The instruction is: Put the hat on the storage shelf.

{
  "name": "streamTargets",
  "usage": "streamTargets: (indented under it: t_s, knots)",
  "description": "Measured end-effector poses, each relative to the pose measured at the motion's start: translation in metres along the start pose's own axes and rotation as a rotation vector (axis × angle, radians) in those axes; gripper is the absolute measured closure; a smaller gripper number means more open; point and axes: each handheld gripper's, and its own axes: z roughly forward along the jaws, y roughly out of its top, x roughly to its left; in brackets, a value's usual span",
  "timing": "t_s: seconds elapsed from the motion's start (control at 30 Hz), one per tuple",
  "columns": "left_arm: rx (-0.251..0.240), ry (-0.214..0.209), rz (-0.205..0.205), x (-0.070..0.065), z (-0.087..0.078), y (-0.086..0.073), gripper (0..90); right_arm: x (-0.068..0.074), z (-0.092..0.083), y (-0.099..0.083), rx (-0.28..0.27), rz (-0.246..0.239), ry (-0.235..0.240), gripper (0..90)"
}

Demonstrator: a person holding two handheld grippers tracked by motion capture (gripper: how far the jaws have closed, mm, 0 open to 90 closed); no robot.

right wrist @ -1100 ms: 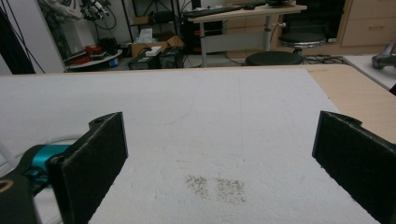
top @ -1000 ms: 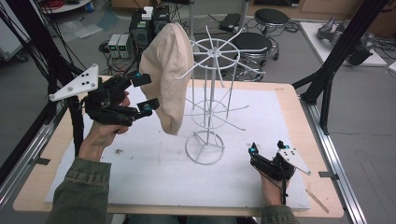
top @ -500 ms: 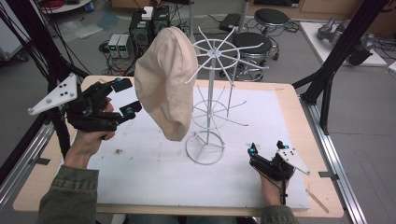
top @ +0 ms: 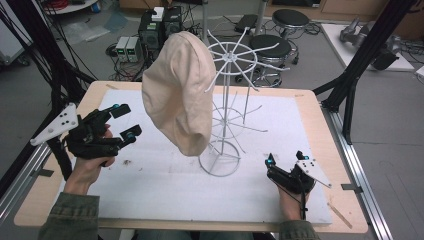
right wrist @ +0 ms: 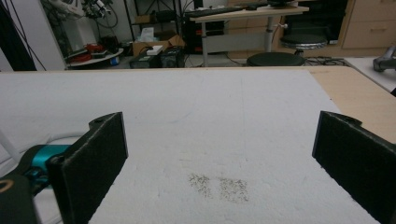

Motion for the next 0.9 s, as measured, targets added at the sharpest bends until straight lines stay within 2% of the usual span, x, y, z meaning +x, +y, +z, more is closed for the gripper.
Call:
streamTargets:
  t_s: [0.33,0.6,0.73,0.9]
  knots:
    - [-0.003,0.023,-0.027,-0.001,-0.024,-0.020,23.7,0.000,0.000,0.000,0.001,0.001,0.000,2.1]
    - [0.052,0.087,-0.047,0.006,-0.041,-0.049,25.3,0.000,0.000,0.000,0.000,0.002,0.000,2.1]
    - [0.085,0.073,-0.101,0.010,-0.048,-0.064,29.5,0.000,0.000,0.000,0.001,0.001,-0.001,2.1]
    - [0.102,0.108,-0.131,0.013,-0.060,-0.080,28.5,0.000,-0.001,0.000,0.005,-0.003,-0.002,2.1]
